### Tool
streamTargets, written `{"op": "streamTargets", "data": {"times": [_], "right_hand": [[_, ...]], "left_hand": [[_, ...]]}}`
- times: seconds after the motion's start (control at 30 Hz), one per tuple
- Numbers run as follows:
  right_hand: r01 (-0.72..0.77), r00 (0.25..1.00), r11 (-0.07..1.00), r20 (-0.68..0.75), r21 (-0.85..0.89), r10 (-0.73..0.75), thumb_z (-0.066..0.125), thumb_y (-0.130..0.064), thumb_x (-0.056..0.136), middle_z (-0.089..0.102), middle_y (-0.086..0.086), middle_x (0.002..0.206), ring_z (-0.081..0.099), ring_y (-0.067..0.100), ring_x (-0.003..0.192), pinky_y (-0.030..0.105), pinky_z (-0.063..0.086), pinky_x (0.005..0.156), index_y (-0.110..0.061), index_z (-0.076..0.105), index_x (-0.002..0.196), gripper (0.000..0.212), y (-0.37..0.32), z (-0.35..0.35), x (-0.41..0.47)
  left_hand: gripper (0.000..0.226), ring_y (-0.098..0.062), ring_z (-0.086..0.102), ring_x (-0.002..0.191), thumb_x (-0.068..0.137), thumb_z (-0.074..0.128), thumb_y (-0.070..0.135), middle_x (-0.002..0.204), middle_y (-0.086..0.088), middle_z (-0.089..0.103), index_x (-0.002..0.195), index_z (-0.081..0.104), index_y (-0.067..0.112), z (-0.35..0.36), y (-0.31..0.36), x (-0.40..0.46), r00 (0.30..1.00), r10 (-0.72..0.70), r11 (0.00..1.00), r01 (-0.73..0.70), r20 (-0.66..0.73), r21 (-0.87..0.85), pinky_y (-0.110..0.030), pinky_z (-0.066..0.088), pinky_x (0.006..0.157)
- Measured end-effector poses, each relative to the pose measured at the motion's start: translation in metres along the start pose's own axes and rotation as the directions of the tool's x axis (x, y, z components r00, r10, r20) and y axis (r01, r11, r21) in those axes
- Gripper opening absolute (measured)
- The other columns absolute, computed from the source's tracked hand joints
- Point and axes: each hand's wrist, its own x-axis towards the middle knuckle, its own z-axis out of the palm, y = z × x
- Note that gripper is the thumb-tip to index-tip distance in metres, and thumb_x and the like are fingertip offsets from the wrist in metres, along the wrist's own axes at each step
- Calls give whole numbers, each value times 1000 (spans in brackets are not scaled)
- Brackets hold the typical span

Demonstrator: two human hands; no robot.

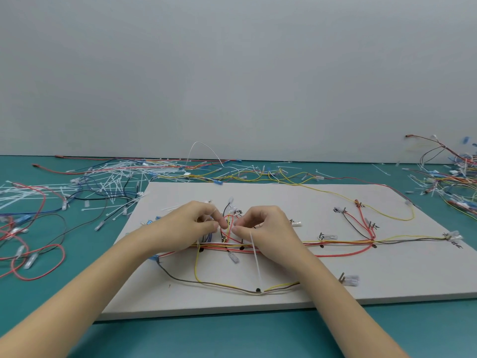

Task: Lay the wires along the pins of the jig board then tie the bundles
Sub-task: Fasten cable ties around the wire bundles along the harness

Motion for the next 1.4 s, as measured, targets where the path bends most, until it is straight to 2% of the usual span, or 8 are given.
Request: {"op": "streamTargets", "data": {"times": [0.2,0.4,0.53,0.7,0.8,1.1,1.23,1.4], "right_hand": [[-12,1000,999,9,-43,13,75,-18,79,72,0,77,66,18,80,31,50,77,-14,71,73,9,1,5,-1],[-54,998,998,28,26,54,76,-21,81,74,1,80,68,21,87,41,52,87,-21,66,68,15,-1,6,-1],[-82,997,996,13,26,81,75,-27,82,73,-1,80,65,23,92,48,46,95,-22,64,70,16,-2,9,0],[-127,989,988,81,89,120,72,-31,85,72,1,83,65,21,90,48,46,96,-22,64,75,16,-5,7,-2],[-155,986,982,84,105,147,71,-32,86,70,0,83,64,20,89,44,46,96,-22,63,75,16,-7,9,-2],[-160,983,987,95,15,158,65,-34,89,62,-9,80,58,18,95,47,37,104,-25,58,73,20,-11,13,-1],[-173,981,968,119,181,153,69,-28,89,71,3,93,63,18,95,37,43,97,-21,62,80,13,-10,8,-3],[-151,987,940,94,307,128,66,-17,91,57,1,74,49,7,64,9,35,53,-16,61,77,15,-10,5,-1]], "left_hand": [[19,-15,57,73,92,61,11,79,0,74,92,77,21,7,-3,0,998,-49,999,48,-47,-19,-40,49,75],[26,3,48,48,96,54,9,53,15,57,103,75,23,15,-10,3,992,-32,999,36,-119,34,-12,33,50],[37,-1,50,73,96,45,5,79,11,51,115,69,26,22,-8,0,981,38,978,3,-191,208,-15,33,60],[58,-22,37,91,88,40,-4,86,2,36,125,62,34,28,2,0,988,89,807,3,-127,591,-33,29,71],[41,-25,39,105,85,42,2,102,-2,39,116,59,22,39,11,-4,986,116,617,23,-120,787,-31,28,76],[33,-26,38,114,86,44,5,115,-6,41,116,54,15,51,14,-7,983,99,541,79,-156,837,-32,33,88],[38,-27,37,114,88,44,8,116,-7,40,125,49,15,53,13,-7,980,95,533,98,-175,841,-33,32,90],[40,-28,36,114,93,41,11,116,-7,39,133,41,13,58,14,-10,968,124,537,119,-218,835,-33,32,90]]}}
